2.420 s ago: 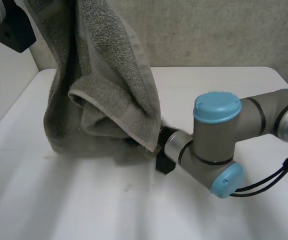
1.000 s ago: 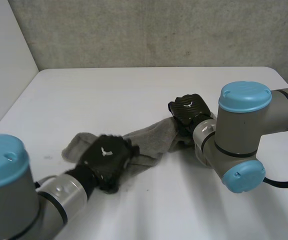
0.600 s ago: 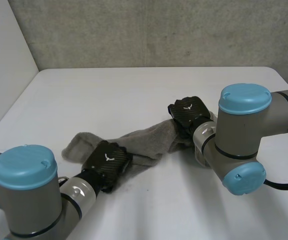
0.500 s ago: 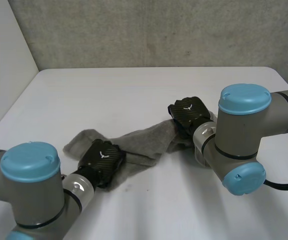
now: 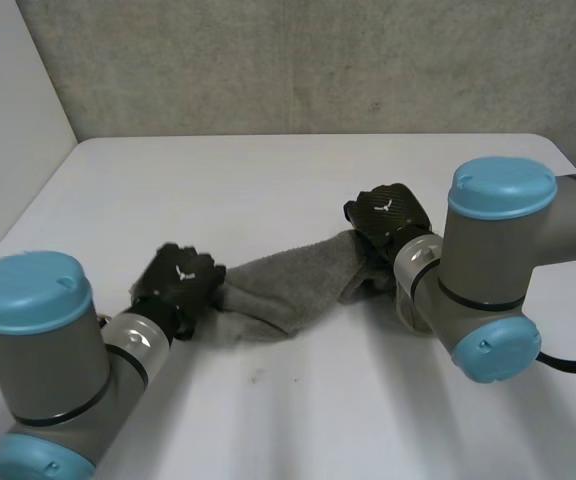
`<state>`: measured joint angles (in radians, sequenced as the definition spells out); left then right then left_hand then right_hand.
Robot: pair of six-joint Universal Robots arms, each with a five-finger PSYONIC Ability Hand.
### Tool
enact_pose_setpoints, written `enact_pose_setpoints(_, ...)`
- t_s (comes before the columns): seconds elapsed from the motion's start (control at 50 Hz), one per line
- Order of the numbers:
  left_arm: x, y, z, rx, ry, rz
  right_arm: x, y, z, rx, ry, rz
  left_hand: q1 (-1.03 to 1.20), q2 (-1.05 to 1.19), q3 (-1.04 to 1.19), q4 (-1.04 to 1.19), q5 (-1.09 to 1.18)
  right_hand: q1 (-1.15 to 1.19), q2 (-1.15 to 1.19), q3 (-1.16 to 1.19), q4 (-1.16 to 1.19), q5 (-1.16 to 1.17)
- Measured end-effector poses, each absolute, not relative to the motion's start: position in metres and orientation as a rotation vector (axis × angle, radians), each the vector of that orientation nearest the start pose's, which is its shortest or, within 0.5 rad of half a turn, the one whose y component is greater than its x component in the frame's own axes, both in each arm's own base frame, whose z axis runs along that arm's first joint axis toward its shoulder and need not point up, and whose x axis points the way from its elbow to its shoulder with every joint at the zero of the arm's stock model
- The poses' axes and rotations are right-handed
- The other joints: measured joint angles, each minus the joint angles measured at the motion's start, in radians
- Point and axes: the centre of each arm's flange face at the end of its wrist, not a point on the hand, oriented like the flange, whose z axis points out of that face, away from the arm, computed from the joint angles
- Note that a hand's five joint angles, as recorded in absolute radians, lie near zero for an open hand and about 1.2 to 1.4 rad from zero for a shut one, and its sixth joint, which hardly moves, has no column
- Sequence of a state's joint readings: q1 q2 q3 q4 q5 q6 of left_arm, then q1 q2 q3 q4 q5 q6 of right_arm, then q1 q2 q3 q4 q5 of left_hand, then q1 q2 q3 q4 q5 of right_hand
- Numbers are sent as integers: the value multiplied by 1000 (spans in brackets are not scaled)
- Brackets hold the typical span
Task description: Fold the laundry
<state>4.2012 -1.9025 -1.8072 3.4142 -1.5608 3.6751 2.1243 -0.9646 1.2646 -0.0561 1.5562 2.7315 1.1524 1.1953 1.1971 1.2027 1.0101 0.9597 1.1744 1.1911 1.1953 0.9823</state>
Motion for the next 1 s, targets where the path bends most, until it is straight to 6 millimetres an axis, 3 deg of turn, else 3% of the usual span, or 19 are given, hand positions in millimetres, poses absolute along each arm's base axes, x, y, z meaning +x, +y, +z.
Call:
enact_pose_setpoints(0.1, -273, -213, 181, 1232, 2130, -1952, 326, -280, 191, -1151, 2123, -1880, 8, 10, 10, 10, 7, 0, 0, 0, 0, 0)
enact_pose_setpoints(0.24, -271, -208, 226, 1120, 2066, -2136, 314, -277, 203, -1279, 2188, -1820, 12, 14, 14, 14, 12, 0, 0, 0, 0, 0)
enact_pose_setpoints(0.3, -266, -208, 250, 1025, 2072, -2231, 306, -284, 207, -1241, 2225, -1792, 12, 14, 15, 14, 12, 0, 0, 0, 0, 0)
enact_pose_setpoints(0.38, -260, -208, 264, 954, 2090, -2278, 300, -291, 208, -1170, 2249, -1769, 12, 15, 15, 14, 12, 0, 0, 0, 0, 0)
enact_pose_setpoints(0.42, -256, -209, 271, 909, 2109, -2297, 295, -296, 207, -1092, 2268, -1744, 12, 16, 16, 14, 12, -77, -114, -129, -132, -93)
enact_pose_setpoints(0.44, -250, -211, 277, 859, 2139, -2306, 289, -300, 204, -998, 2290, -1706, 12, 16, 16, 15, 12, -284, -393, -407, -392, -337)
enact_pose_setpoints(0.52, -241, -216, 279, 782, 2192, -2298, 279, -303, 197, -861, 2330, -1635, 12, 16, 16, 15, 12, -562, -719, -738, -742, -701)
enact_pose_setpoints(0.6, -233, -223, 275, 716, 2235, -2272, 271, -302, 189, -773, 2369, -1578, 16, 16, 16, 15, 12, -617, -776, -807, -823, -786)
enact_pose_setpoints(0.62, -229, -228, 273, 689, 2247, -2256, 265, -301, 185, -732, 2395, -1553, 16, 16, 16, 15, 12, -711, -890, -916, -928, -876)
enact_pose_setpoints(0.86, -202, -260, 257, 549, 2279, -2153, 224, -290, 159, -527, 2547, -1398, 16, 18, 17, 15, 17, -749, -947, -978, -961, -910)
enact_pose_setpoints(1.0, -193, -273, 252, 504, 2281, -2123, 217, -284, 159, -552, 2535, -1398, 16, 18, 18, 15, 17, -749, -947, -978, -961, -910)
